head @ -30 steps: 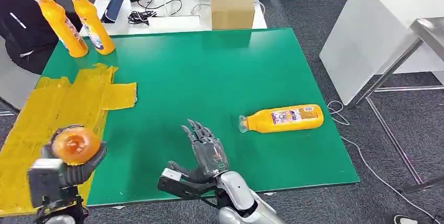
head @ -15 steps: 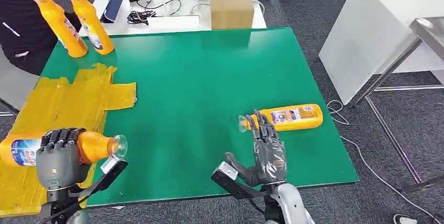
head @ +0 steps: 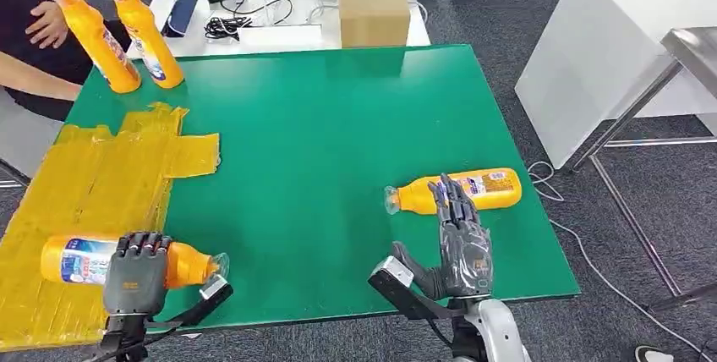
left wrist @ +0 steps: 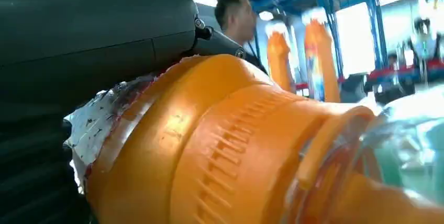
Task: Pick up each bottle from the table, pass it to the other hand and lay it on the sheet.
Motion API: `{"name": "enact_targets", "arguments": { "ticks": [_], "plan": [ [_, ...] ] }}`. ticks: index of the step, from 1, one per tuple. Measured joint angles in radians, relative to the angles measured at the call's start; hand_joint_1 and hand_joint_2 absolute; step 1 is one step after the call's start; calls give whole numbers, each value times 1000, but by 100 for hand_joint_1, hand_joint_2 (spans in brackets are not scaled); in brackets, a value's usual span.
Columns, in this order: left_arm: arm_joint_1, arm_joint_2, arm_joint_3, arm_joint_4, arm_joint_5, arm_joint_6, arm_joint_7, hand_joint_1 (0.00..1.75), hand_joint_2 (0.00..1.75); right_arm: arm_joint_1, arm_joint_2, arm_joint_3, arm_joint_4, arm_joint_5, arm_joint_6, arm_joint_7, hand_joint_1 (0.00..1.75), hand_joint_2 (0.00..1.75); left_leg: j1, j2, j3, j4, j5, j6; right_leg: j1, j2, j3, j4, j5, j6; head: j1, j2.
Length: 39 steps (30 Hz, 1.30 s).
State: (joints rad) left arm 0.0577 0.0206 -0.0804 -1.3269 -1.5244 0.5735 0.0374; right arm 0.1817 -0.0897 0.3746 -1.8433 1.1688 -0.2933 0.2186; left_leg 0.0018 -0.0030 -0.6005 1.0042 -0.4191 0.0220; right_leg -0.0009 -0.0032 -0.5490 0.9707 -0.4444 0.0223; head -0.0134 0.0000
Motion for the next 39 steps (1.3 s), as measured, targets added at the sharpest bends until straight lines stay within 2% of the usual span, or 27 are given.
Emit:
{"name": "enact_targets", "arguments": {
  "ticks": [4, 10, 15, 29, 33, 39],
  "plan": [
    [-21, 15, -13, 81, -10, -66, 49, 0, 0, 2, -2, -6, -8, -12, 10, -8, 0, 0, 0, 0, 1, 0, 0, 0, 0, 0, 1, 0, 0, 0, 0, 0],
    [-83, 34, -18, 180, -10, -83, 91, 0, 0, 4, -2, -10, -9, -18, 16, -14, 0, 0, 0, -2, 8, -1, 0, 0, 0, -2, 9, 0, -1, -1, 0, 0],
    [-95, 47, -16, 209, -6, -86, 95, 0, 0, 9, -2, -13, -9, -19, 16, -14, 0, 0, 0, -2, 13, -1, -1, -1, 0, -2, 5, 0, -2, -1, 0, 0],
    [-97, 58, -6, 231, -6, -88, 99, 0, 0, 15, -2, -19, -9, -19, 16, -14, 0, 0, -1, -2, 12, -1, 0, 0, 0, -2, 12, 0, -1, 0, 0, 0],
    [-81, 55, -1, 211, 17, -24, 105, 0, 0, 26, -2, -27, -20, 2, 12, -5, 0, 0, -1, -1, 11, -1, 0, 0, 0, -2, 10, 0, -1, 0, 0, 0],
    [-10, 20, 38, 33, 125, 91, 29, 0, 0, 63, -7, -47, -41, 28, -5, 9, 0, 0, -1, -1, 6, 0, 0, 0, 0, -1, 6, 0, 0, 0, 0, 0]
  ]
}}
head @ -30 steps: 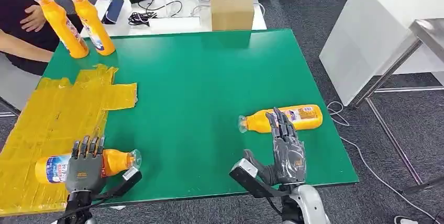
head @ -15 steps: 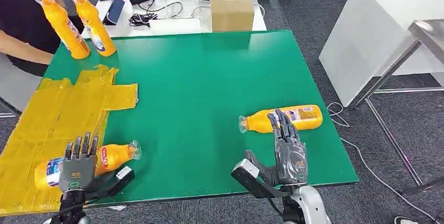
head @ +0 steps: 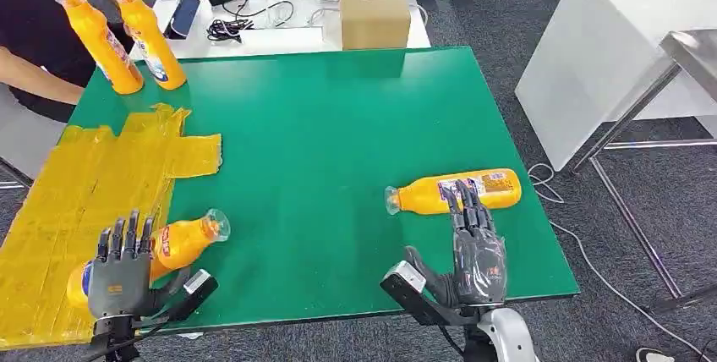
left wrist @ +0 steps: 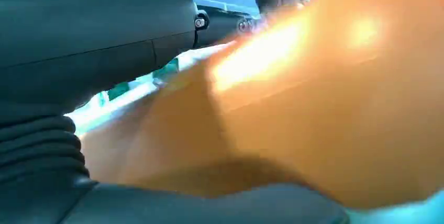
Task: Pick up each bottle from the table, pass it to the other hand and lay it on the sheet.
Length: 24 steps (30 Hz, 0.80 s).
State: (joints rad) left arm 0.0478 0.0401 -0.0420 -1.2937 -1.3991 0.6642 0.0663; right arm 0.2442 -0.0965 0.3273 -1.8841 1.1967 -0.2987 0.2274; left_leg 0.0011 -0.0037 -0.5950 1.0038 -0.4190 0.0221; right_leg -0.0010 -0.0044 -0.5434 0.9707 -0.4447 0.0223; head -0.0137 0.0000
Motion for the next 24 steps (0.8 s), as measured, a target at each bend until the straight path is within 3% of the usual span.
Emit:
{"name": "enact_targets", "arguments": {
  "ticks": [7, 13, 20, 23, 24],
  "plan": [
    [30, -69, 64, -222, 375, 30, -234, 0, 0, 40, -1, -11, -19, 25, -26, 21, 0, 0, 0, 0, -1, 0, 0, 0, 0, 0, -1, 0, 0, 0, 0, 0],
    [33, -120, 101, -301, 555, 36, -347, 0, 0, 65, -6, -12, -28, 32, -40, 38, 0, 0, 0, 0, -1, 0, 0, 0, 0, 0, -2, 0, 0, 0, 0, 0],
    [26, -140, 121, -308, 558, 29, -358, 0, 0, 77, -16, -11, -37, 31, -51, 52, 0, 0, 0, 0, -1, 0, 0, 0, 0, 0, -1, 0, 0, 0, 0, 0],
    [34, -147, 121, -322, 752, -93, -375, 0, 0, 96, -25, -13, -54, 46, -56, 75, 0, 0, 0, 0, -1, 0, 0, 0, 0, 0, -2, 0, 0, 0, 0, 0],
    [42, -149, 121, -338, 851, -165, -383, 0, 0, 110, -32, -19, -65, 49, -61, 83, 0, 175, 0, 0, -2, 0, 0, 0, 0, 0, -2, 0, 0, 0, 0, 0]
  ]
}}
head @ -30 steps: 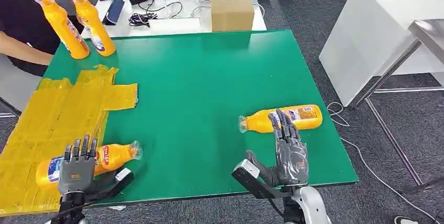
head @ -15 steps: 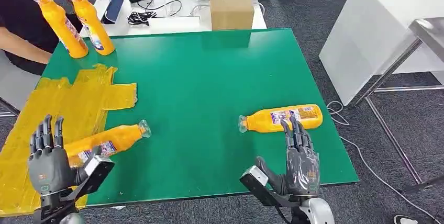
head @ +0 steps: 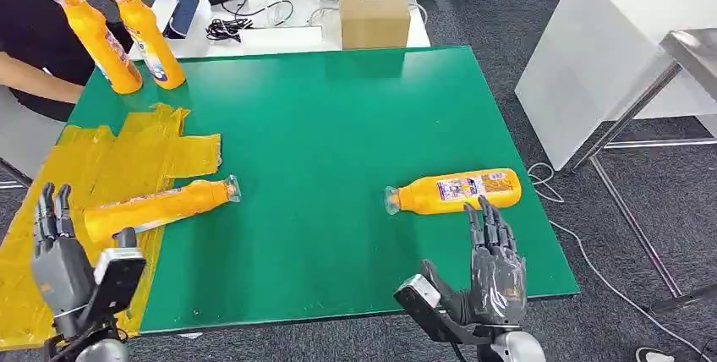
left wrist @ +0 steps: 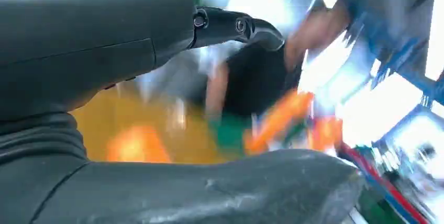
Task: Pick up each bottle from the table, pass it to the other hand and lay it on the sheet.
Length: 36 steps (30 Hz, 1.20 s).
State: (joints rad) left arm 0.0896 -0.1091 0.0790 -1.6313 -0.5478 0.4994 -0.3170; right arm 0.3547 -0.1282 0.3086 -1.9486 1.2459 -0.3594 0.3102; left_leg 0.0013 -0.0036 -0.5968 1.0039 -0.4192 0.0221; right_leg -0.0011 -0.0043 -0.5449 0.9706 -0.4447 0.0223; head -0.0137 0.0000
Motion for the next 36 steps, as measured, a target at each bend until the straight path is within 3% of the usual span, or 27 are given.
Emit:
{"name": "enact_targets", "arguments": {
  "ticks": [7, 8, 12, 17, 22, 27, 36],
  "plan": [
    [88, -16, 0, -135, 537, -426, -19, 0, 0, 104, -66, -103, -64, 19, -32, -10, 0, 175, -1, 0, -2, 0, -1, 0, 0, 0, -2, 0, 0, 0, 0, 0],
    [100, -17, 0, -153, 555, -445, -20, 0, 175, 116, -74, -133, -70, 10, -31, -29, 0, 175, -1, 0, -3, 0, -1, 0, 0, 0, -3, 0, 0, 0, 0, 0],
    [136, -21, -2, -202, 608, -519, -33, 0, 175, 142, -88, -247, -81, -40, 38, -100, 0, 175, -1, 0, -2, 0, -2, 1, 0, 0, -3, -1, 0, 0, 0, 0],
    [161, -21, -26, -231, 642, -561, -34, 0, 175, 133, -80, -482, -70, -78, 180, -273, 0, 175, -1, 0, -2, 0, -2, 1, 0, 0, -10, -1, 0, 0, 0, 0],
    [167, -21, -40, -233, 657, -569, -28, 0, 175, 113, -70, -629, -46, -82, 245, -317, 0, 175, -1, 0, -2, 0, -1, 2, 0, 0, -2, -1, 0, 0, 0, 0],
    [165, -21, -52, -233, 671, -581, -22, 0, 175, 67, -89, -691, -6, -117, 322, -323, 0, 175, -1, 0, -2, 0, -1, 2, 0, 0, -2, -1, 0, 0, 0, 0],
    [165, -20, -63, -233, 672, -586, -20, 0, 175, 35, -114, -714, 39, -121, 335, -324, 0, 175, -1, 0, -2, 0, -1, 2, 0, 0, -1, -1, 0, 0, 0, 0]
  ]
}}
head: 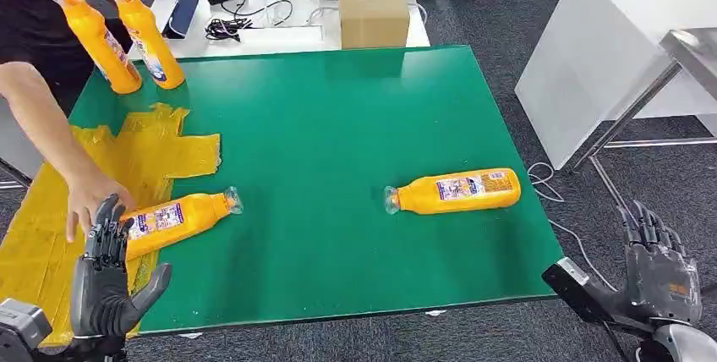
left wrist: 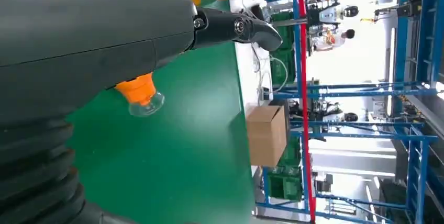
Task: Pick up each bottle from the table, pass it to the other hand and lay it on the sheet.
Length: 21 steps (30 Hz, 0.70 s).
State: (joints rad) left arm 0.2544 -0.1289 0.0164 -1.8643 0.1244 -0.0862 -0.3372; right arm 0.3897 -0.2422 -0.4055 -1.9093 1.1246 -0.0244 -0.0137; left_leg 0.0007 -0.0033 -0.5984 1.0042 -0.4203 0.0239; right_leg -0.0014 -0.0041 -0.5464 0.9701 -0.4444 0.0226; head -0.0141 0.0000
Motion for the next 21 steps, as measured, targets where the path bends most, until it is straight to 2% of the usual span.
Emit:
{"name": "enact_targets", "arguments": {
  "ticks": [5, 12, 17, 21],
  "plan": [
    [-12, 3, -10, 3, 8, -7, 8, 0, 175, -47, -46, 21, 52, -45, 52, 19, 0, 175, 0, 0, 0, 0, 0, 0, 0, 0, 0, 0, 0, 0, 0, 0],
    [-43, 15, -40, 20, 23, -10, 25, 0, 175, -187, -135, 156, 187, -84, 67, 72, 0, 175, -1, 0, 0, 0, 1, 1, 0, 0, 1, 0, 2, 2, 0, 0],
    [-60, 21, -56, 28, 27, -11, 37, 0, 175, -296, -163, 258, 279, -82, 64, 98, 0, 175, -1, 0, 0, 0, 2, 1, 0, 0, 1, 0, 2, 2, 0, 0],
    [-62, 22, -57, 29, 29, -11, 38, 0, 175, -303, -164, 267, 287, -82, 63, 100, 0, 175, -1, 0, 0, 0, 2, 1, 0, 0, 1, 0, 2, 2, 0, 0]
  ]
}}
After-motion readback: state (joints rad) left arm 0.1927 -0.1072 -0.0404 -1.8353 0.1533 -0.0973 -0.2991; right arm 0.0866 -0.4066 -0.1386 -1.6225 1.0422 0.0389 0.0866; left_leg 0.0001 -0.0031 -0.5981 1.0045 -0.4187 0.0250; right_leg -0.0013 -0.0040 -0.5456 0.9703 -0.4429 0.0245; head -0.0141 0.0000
